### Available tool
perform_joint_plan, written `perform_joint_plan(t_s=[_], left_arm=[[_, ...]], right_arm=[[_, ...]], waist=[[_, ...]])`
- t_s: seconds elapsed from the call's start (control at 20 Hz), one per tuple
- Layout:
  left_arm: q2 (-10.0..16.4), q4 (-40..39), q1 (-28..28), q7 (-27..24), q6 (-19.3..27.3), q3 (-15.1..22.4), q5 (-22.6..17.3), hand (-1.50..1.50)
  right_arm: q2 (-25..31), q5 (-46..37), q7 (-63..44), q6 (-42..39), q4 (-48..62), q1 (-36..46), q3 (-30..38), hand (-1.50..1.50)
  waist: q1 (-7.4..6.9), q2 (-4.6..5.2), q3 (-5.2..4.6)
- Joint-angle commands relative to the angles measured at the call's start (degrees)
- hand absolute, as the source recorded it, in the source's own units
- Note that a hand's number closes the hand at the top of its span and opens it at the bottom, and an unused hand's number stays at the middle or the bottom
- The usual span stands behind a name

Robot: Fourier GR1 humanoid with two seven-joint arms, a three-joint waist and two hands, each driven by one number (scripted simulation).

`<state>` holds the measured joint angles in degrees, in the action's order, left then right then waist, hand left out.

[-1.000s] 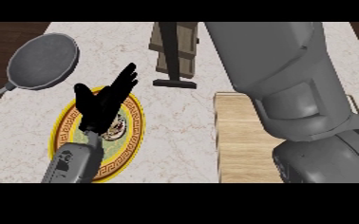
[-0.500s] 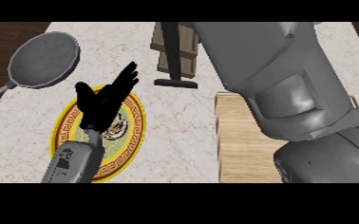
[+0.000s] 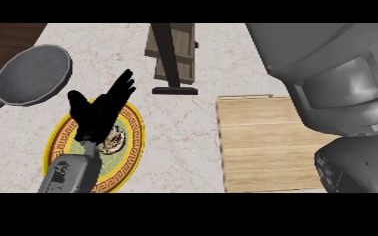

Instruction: Pick the squash from the tray and place it in the tiered basket

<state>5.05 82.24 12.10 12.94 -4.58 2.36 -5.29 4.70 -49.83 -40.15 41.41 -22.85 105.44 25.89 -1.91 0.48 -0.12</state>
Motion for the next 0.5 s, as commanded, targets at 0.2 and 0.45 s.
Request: perform_joint_plan(t_s=[0.2,0.45], left_arm=[[1.91,0.17,-4.31,-0.51,0.24,-3.49,-1.39,0.0],[1.73,2.03,-4.45,1.2,0.22,-3.15,-1.83,0.0]], right_arm=[[4.88,4.07,-2.23,-16.42,-10.81,-4.88,-1.4,-1.5],[6.19,8.56,-4.39,-29.51,-19.62,-8.62,-2.0,-1.5]], waist=[[4.73,-2.09,0.3],[6.25,-2.78,0.38]])
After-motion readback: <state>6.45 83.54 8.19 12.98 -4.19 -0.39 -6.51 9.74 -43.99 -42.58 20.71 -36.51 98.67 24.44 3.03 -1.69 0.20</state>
